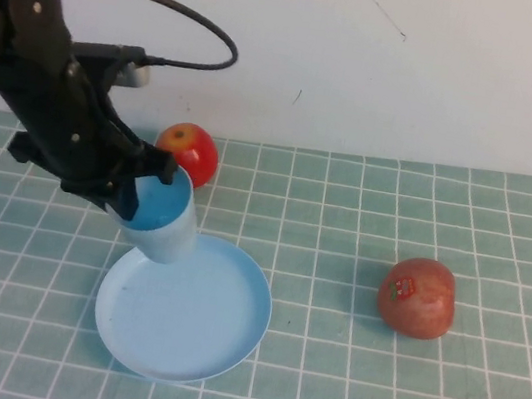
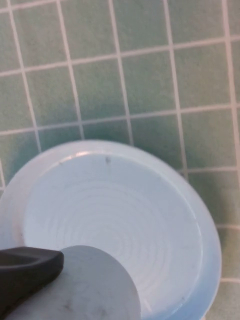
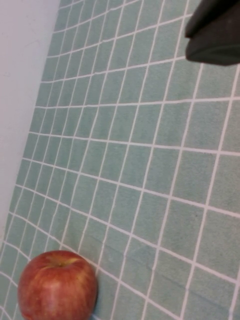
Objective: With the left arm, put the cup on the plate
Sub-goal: Place the cup on the plate
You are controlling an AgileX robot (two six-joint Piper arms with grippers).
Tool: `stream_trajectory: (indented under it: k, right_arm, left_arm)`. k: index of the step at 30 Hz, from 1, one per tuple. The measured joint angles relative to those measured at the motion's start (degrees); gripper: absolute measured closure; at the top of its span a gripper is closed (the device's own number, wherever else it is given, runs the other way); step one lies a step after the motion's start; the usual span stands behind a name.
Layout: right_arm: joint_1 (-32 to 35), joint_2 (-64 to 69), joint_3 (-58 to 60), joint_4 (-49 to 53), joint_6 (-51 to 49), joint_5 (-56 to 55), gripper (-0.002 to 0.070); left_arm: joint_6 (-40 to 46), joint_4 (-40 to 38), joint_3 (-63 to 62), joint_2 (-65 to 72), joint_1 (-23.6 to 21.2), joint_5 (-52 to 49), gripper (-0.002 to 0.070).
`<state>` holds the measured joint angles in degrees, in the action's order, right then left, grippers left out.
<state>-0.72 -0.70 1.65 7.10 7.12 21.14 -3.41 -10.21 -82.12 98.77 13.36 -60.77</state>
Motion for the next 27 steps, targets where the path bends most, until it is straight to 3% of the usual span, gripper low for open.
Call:
stream_trajectory:
  k: [5, 11, 15, 22, 27]
  right_arm:
    - [0.0, 0.0, 0.0, 0.0, 0.0, 0.0, 0.0678]
    - [0.0, 0.0, 0.0, 0.0, 0.0, 0.0, 0.0678]
    - [0.0, 0.0, 0.0, 0.0, 0.0, 0.0, 0.0678]
    - [0.0, 0.0, 0.0, 0.0, 0.0, 0.0, 0.0678]
    - [0.0, 0.0, 0.0, 0.0, 0.0, 0.0, 0.0678]
  left_arm:
    - [-0.7, 0.3, 0.0, 2.6, 4.7, 0.9, 0.0666]
    - [-1.2, 0.7, 0.0, 7.3, 6.1, 1.0, 0.0653]
    - [-1.6, 1.4, 0.0, 7.8, 6.1, 1.0, 0.0587]
    - [-2.9, 2.5, 0.0, 7.8, 6.1, 1.2, 0.0381]
    - [-4.3, 5.8, -2.8, 5.9, 6.1, 1.1, 0.04]
